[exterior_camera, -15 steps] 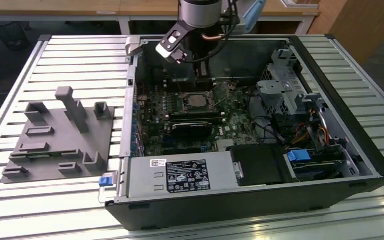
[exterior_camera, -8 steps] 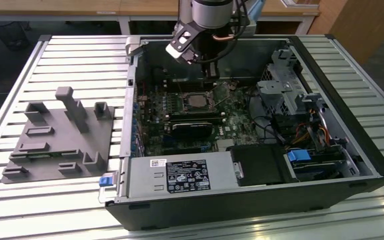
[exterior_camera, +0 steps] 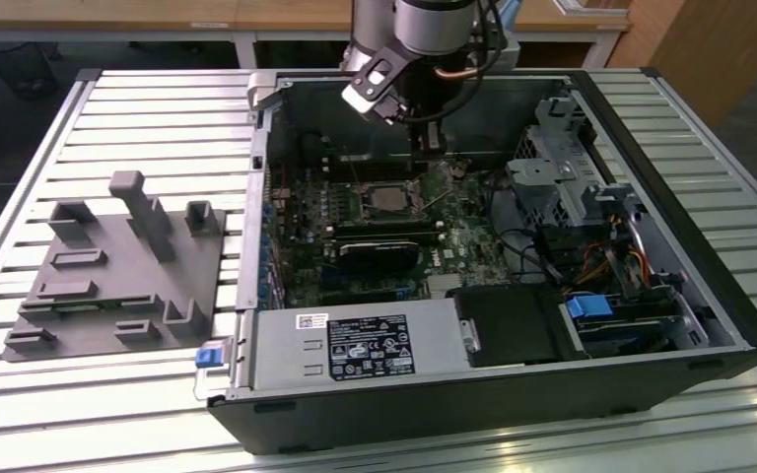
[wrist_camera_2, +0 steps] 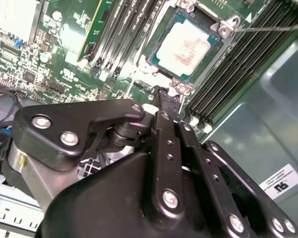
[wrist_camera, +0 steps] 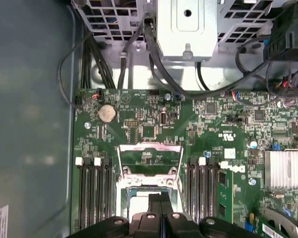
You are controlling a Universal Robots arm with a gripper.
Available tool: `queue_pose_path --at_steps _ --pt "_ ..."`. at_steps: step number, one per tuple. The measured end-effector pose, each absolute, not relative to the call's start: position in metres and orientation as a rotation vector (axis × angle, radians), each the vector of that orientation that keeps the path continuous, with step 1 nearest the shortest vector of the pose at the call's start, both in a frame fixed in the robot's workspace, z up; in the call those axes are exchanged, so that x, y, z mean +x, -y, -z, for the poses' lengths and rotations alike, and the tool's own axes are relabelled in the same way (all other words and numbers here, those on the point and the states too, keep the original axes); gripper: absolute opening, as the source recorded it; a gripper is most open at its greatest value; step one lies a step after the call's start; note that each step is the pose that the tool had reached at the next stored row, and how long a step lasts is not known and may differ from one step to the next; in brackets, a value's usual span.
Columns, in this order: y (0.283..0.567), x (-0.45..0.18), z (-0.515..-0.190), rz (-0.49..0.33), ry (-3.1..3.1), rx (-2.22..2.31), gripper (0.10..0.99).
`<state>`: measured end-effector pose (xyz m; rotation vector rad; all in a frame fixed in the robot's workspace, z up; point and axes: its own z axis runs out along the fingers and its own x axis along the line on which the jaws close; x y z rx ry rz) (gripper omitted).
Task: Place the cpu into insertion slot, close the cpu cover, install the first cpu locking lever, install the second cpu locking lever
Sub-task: 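Close the cpu cover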
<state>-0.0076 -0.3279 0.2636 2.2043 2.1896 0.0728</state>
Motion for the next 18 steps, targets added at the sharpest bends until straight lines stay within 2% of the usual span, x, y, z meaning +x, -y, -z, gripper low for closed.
queue_pose_path --at_steps 18 --pt "0.327 0.011 -0.263 -0.071 -2.19 2.205 0.11"
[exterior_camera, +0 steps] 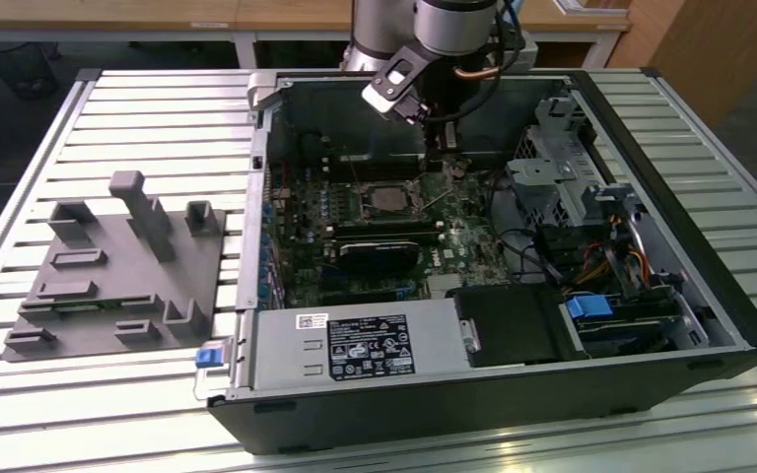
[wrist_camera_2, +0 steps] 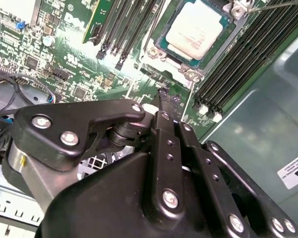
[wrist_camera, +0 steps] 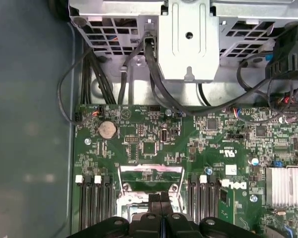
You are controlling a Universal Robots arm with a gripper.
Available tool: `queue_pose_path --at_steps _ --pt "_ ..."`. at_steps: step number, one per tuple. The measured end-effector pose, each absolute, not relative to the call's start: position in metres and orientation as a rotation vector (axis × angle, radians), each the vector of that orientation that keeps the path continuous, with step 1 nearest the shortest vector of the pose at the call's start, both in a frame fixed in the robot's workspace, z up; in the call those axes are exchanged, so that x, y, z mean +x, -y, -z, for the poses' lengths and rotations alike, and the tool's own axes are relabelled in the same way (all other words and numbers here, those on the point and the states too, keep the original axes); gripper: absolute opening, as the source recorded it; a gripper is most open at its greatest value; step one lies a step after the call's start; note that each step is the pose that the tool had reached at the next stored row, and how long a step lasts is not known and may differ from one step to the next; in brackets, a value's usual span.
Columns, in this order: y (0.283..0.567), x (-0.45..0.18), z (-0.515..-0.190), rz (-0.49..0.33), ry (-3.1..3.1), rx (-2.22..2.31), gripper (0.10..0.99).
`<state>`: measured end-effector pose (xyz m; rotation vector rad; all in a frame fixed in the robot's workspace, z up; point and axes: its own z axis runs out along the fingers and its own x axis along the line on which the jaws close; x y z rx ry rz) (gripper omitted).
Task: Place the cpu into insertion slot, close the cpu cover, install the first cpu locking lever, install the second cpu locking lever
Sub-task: 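Close the cpu cover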
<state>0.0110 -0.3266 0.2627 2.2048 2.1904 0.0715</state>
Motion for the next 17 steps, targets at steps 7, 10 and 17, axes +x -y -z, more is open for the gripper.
queue_pose_path --at_steps 7,10,17 --pt "0.326 0.016 -0.262 -0.072 -2.191 2.205 0.11" --pt "0.326 0.019 -0.262 -0.072 -2.19 2.205 0.11" --pt "0.325 0.028 -0.261 -0.072 -2.191 2.204 0.11"
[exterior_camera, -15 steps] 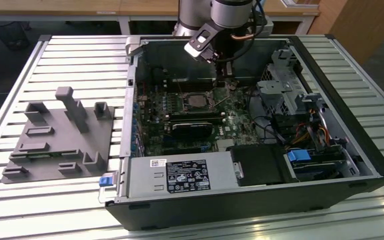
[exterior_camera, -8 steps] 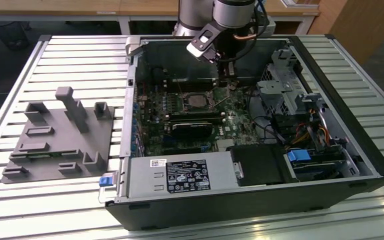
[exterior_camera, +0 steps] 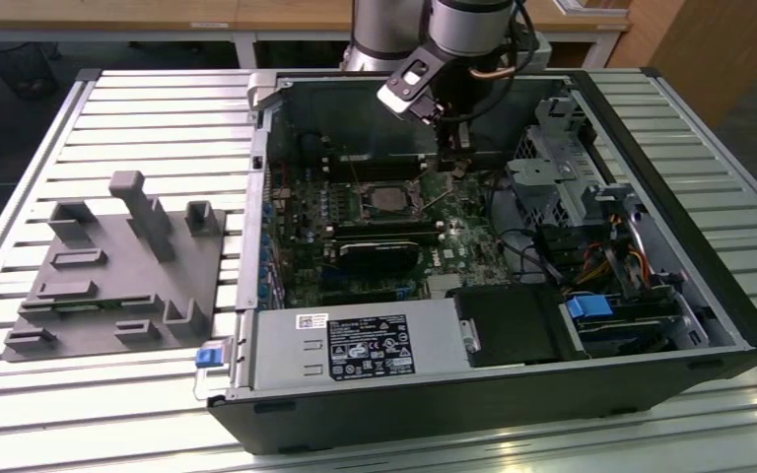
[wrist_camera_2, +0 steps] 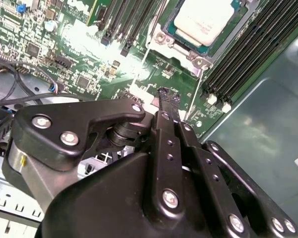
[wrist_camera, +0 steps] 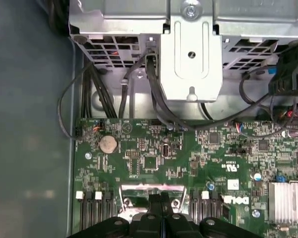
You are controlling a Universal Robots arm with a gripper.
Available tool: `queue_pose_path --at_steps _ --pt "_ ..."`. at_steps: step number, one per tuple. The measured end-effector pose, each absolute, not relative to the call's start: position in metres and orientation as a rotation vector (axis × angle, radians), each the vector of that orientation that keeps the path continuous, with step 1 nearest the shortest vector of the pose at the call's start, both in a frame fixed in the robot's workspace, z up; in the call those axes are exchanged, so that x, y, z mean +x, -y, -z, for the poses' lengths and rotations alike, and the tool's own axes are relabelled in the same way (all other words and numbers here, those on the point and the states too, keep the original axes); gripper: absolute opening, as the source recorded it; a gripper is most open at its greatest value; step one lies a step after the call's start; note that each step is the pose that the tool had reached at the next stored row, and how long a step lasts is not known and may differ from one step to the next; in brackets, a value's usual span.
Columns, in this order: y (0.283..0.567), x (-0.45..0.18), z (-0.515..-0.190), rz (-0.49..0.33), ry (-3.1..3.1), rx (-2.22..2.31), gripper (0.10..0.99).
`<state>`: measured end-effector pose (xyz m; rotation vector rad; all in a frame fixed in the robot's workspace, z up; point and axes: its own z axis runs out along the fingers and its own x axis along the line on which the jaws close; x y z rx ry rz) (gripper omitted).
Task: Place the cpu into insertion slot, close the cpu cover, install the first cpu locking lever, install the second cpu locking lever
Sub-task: 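Close the cpu cover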
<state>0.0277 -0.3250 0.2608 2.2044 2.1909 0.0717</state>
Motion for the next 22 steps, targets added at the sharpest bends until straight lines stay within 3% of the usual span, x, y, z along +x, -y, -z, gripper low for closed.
queue_pose_path --at_steps 22 --pt "0.321 0.047 -0.256 -0.07 -2.192 2.204 0.11"
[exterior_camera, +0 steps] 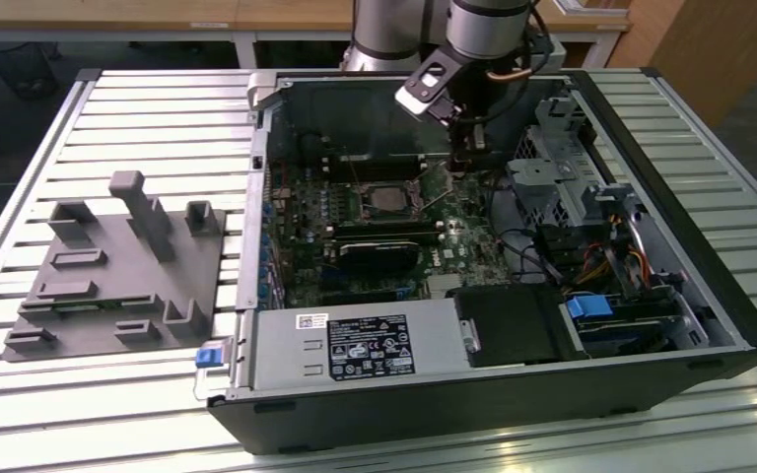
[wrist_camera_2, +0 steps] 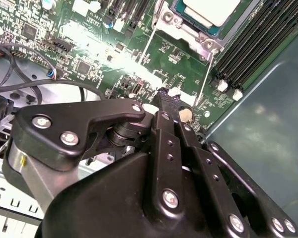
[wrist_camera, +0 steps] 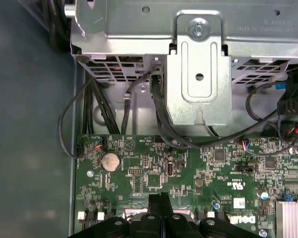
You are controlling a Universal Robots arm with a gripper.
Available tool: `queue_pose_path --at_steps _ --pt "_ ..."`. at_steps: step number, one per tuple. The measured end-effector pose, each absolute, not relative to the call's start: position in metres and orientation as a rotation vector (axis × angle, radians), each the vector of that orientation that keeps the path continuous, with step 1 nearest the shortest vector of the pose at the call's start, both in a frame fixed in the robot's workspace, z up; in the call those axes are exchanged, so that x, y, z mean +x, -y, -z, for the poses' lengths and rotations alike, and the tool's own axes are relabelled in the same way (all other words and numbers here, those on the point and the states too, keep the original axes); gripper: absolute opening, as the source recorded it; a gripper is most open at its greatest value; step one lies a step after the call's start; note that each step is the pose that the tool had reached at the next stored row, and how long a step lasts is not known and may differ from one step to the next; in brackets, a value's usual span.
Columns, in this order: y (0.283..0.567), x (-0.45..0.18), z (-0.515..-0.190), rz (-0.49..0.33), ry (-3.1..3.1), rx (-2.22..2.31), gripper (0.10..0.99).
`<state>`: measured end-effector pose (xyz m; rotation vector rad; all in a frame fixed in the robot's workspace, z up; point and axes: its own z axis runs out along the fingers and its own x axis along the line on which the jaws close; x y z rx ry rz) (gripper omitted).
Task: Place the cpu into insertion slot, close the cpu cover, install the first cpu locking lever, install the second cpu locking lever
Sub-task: 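Close the cpu cover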
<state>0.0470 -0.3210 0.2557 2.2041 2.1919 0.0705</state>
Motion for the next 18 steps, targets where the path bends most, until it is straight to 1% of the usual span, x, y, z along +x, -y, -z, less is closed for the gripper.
queue_pose_path --at_steps 18 --pt "0.317 0.06 -0.247 -0.069 -2.193 2.205 0.11"
